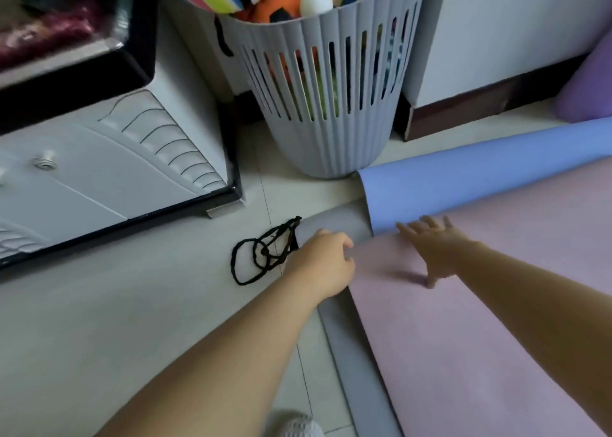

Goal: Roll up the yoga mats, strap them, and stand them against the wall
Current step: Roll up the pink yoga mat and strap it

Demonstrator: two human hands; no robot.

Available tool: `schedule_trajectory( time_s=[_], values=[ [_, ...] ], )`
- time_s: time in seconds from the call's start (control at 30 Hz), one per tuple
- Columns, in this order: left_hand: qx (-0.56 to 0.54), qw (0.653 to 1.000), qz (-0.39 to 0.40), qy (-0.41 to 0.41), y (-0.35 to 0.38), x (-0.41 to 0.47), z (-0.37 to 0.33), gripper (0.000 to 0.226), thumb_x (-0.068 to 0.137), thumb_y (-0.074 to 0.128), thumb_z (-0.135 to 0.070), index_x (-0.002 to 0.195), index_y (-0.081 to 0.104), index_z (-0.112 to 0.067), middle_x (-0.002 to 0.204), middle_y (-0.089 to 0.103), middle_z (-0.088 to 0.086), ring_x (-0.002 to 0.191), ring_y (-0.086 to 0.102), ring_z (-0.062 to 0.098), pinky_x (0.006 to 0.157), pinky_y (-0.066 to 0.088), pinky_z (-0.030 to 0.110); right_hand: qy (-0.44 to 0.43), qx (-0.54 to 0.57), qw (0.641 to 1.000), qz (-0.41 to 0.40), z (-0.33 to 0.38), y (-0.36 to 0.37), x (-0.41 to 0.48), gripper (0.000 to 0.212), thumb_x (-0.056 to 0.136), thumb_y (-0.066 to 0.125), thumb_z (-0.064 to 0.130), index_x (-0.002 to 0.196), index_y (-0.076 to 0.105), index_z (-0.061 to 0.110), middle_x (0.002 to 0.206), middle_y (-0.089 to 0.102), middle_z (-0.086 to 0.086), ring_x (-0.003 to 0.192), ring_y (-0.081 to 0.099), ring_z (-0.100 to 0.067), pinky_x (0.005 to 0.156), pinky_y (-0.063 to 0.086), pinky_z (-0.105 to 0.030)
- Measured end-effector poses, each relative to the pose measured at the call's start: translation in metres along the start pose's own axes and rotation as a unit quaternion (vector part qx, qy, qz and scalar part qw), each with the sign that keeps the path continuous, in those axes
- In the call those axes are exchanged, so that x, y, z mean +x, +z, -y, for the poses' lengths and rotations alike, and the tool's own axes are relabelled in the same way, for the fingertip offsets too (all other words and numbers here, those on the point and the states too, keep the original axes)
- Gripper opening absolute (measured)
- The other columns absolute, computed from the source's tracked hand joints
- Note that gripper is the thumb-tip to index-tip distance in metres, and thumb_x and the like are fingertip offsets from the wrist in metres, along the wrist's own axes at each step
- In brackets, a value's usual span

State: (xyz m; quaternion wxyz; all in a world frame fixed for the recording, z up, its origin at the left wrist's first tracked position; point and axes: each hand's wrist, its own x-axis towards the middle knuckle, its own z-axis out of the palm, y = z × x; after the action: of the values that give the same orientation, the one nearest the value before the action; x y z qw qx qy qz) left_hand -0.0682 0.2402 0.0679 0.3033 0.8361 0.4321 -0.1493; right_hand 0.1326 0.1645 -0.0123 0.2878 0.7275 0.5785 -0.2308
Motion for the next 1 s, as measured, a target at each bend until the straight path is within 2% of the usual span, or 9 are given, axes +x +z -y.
schedule_trajectory(
  time_s=[0.13, 0.23, 0.33, 0.43, 0.53, 0.6, 0.67, 0.83, 1.0],
  values=[
    [0.065, 0.996, 0.044, 0.028, 0.019, -0.006, -0.003, 0.044, 0.096, 0.048, -0.029, 0.14, 0.04, -0.027, 0.142, 0.036, 0.0, 0.126, 0.041, 0.023, 0.1, 0.04, 0.036, -0.052, -0.03, 0.996, -0.071, -0.003, 0.007, -0.017, 0.072, 0.07, 0.073, 0.054, 0.13, 0.045, 0.025, 0.127, 0.052, 0.004, 0.121, 0.045, -0.02, 0.101, 0.03, -0.034],
    [0.122, 0.983, 0.093, 0.098, 0.011, -0.016, -0.035, 0.066, 0.09, 0.057, -0.036, 0.147, 0.026, -0.027, 0.147, 0.03, 0.002, 0.133, 0.032, 0.026, 0.104, 0.034, 0.041, -0.063, -0.008, 0.988, -0.138, -0.008, 0.0, -0.064, 0.039, 0.076, 0.065, 0.047, 0.108, 0.057, 0.027, 0.114, 0.06, 0.005, 0.106, 0.059, -0.02, 0.089, 0.038, -0.029],
    [0.19, 0.955, 0.148, 0.172, -0.003, -0.029, -0.092, 0.082, 0.08, 0.066, -0.052, 0.146, 0.027, -0.023, 0.144, 0.04, 0.005, 0.13, 0.04, 0.029, 0.102, 0.037, 0.044, -0.045, 0.012, 0.982, -0.183, -0.018, -0.012, -0.129, 0.037, 0.072, 0.066, 0.05, 0.099, 0.061, 0.026, 0.099, 0.062, 0.007, 0.092, 0.063, -0.019, 0.077, 0.039, -0.028],
    [0.155, 0.947, 0.159, 0.23, -0.012, -0.06, -0.151, 0.065, 0.077, 0.07, -0.049, 0.129, 0.045, -0.019, 0.123, 0.058, 0.004, 0.109, 0.057, 0.028, 0.08, 0.045, 0.035, -0.022, 0.049, 0.968, -0.247, -0.038, -0.021, -0.2, 0.043, 0.042, 0.079, 0.055, 0.072, 0.063, 0.029, 0.064, 0.056, 0.009, 0.056, 0.059, -0.014, 0.054, 0.036, -0.024],
    [0.144, 0.934, 0.139, 0.297, -0.014, -0.086, -0.182, 0.041, 0.083, 0.065, -0.03, 0.12, 0.051, -0.018, 0.113, 0.062, 0.008, 0.102, 0.06, 0.029, 0.07, 0.042, 0.031, 0.006, 0.064, 0.973, -0.222, -0.053, -0.033, -0.258, 0.044, 0.064, 0.073, 0.056, 0.097, 0.063, 0.029, 0.087, 0.063, 0.01, 0.087, 0.059, -0.014, 0.072, 0.038, -0.026],
    [0.199, 0.908, 0.109, 0.351, -0.017, -0.093, -0.192, 0.042, 0.084, 0.06, -0.02, 0.124, 0.046, -0.02, 0.117, 0.059, 0.008, 0.108, 0.059, 0.031, 0.075, 0.044, 0.034, 0.048, 0.091, 0.985, -0.137, -0.074, -0.035, -0.284, 0.053, 0.076, 0.067, 0.053, 0.122, 0.052, 0.031, 0.112, 0.06, 0.011, 0.116, 0.045, -0.014, 0.091, 0.034, -0.028],
    [0.234, 0.885, 0.088, 0.392, -0.019, -0.09, -0.193, 0.047, 0.084, 0.056, -0.012, 0.127, 0.041, -0.022, 0.12, 0.057, 0.006, 0.111, 0.057, 0.03, 0.079, 0.044, 0.034, 0.118, 0.088, 0.988, -0.043, -0.103, -0.031, -0.3, 0.06, 0.075, 0.068, 0.053, 0.127, 0.048, 0.03, 0.122, 0.057, 0.01, 0.13, 0.034, -0.015, 0.106, 0.026, -0.036],
    [0.347, 0.835, 0.103, 0.414, 0.017, -0.056, -0.191, 0.06, 0.085, 0.056, -0.006, 0.137, 0.031, -0.022, 0.122, 0.047, 0.003, 0.11, 0.055, 0.029, 0.084, 0.042, 0.037, 0.245, 0.193, 0.945, 0.094, -0.133, 0.058, -0.292, 0.048, 0.078, 0.067, 0.043, 0.121, 0.049, 0.029, 0.12, 0.058, 0.006, 0.116, 0.052, -0.019, 0.101, 0.032, -0.049],
    [0.463, 0.772, 0.184, 0.395, 0.114, -0.017, -0.163, 0.067, 0.085, 0.057, -0.004, 0.142, 0.028, -0.022, 0.132, 0.044, 0.005, 0.117, 0.05, 0.029, 0.087, 0.043, 0.039, 0.269, 0.383, 0.876, 0.116, -0.048, 0.19, -0.23, 0.052, 0.088, 0.052, 0.025, 0.137, 0.041, 0.039, 0.142, 0.044, 0.009, 0.129, 0.045, -0.019, 0.107, 0.028, -0.057]
  ],
)
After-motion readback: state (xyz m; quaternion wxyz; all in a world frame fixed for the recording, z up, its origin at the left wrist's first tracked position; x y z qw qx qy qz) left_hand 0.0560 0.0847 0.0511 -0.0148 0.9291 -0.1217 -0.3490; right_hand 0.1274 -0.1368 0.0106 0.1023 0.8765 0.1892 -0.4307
